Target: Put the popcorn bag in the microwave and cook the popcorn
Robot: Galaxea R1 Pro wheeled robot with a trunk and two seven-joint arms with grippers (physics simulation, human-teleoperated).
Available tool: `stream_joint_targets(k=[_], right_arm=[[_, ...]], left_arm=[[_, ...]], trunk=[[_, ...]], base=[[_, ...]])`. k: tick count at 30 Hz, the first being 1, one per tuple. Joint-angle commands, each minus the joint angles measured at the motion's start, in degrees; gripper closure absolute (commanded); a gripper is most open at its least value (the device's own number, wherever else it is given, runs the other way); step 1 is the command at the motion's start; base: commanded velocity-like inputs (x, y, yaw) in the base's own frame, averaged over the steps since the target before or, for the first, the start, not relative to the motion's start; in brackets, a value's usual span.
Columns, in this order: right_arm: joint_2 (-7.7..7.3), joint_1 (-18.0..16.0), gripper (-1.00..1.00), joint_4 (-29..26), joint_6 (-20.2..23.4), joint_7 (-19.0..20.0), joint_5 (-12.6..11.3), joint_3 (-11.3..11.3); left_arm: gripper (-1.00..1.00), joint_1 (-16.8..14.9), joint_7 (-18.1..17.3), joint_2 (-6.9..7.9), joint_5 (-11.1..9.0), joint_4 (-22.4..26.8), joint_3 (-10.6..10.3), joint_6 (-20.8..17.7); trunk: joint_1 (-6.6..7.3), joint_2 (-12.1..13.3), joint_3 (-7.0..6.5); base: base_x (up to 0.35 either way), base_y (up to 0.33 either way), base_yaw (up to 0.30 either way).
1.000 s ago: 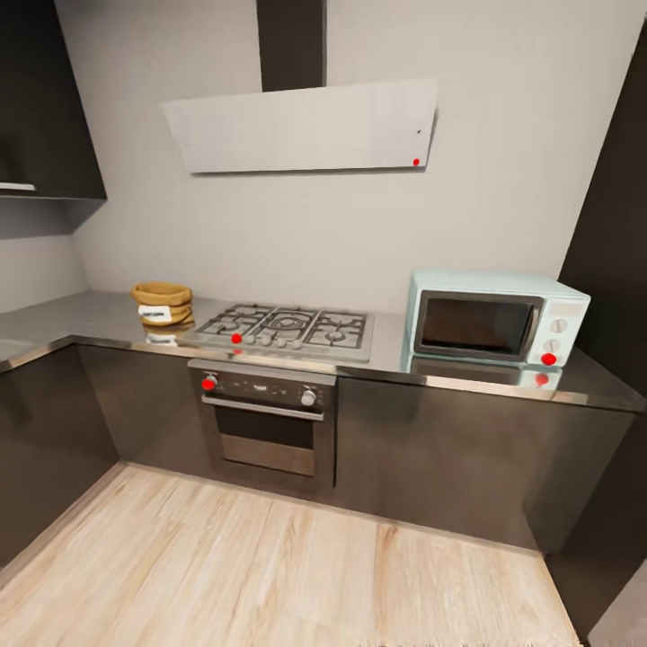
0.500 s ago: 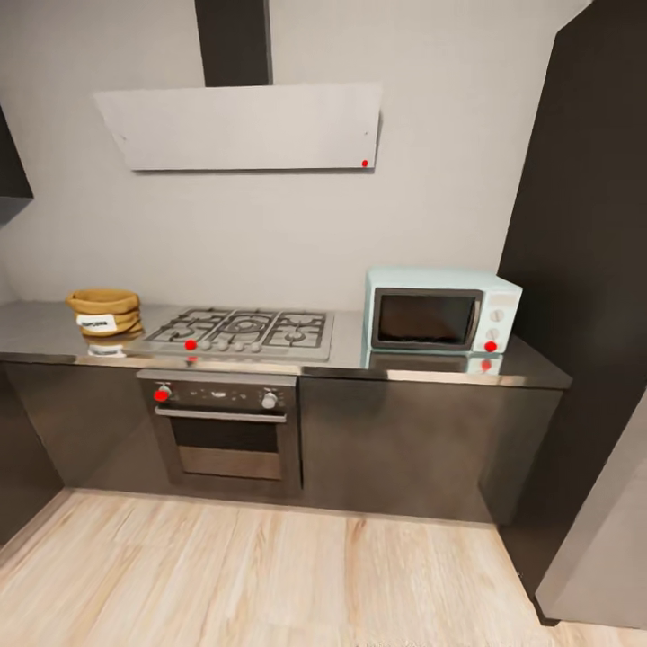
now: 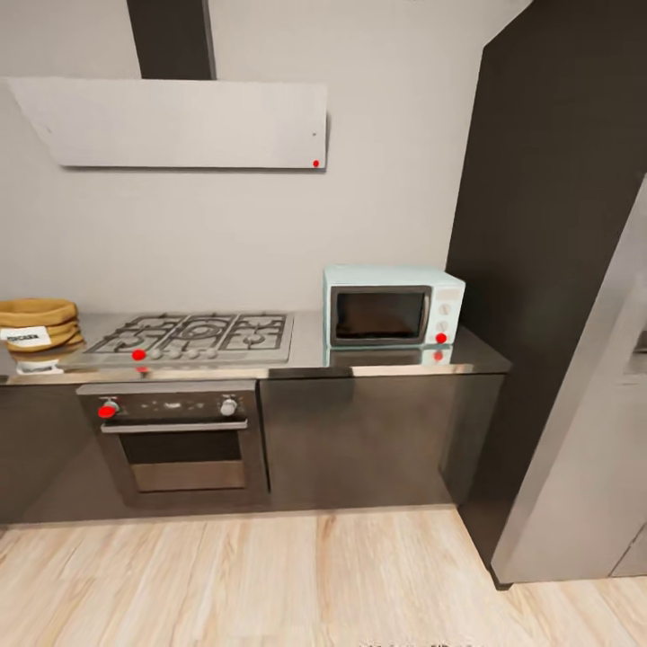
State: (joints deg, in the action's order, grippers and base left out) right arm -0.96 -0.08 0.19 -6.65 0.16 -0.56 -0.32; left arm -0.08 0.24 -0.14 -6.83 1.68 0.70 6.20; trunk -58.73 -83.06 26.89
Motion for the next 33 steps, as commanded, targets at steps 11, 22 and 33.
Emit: stream_joint_targets(k=[11,22,33], right_arm=[[0.0,0.0,-1.0,0.0,-0.2,0.0,0.0,0.0],[-0.01,0.0,-1.0,0.0,0.1,0.0,0.4,0.2],[0.0,0.0,-1.0,0.0,0.1,0.0,0.5,0.4]], left_arm=[[-1.0,0.0,-0.1,-0.03,-0.4,0.0,0.0,0.1],[-1.0,0.0,-0.1,-0.03,-0.4,-0.1,-0.1,-0.1],[-1.0,0.0,-0.1,0.01,-0.6,-0.1,0.0,-0.4]], trunk=[[0.0,0.0,0.04],[0.0,0.0,0.04],[0.0,0.0,0.04]], base=[[0.0,0.0,-0.253],[0.0,0.0,-0.007],[0.145,0.0,0.0]])
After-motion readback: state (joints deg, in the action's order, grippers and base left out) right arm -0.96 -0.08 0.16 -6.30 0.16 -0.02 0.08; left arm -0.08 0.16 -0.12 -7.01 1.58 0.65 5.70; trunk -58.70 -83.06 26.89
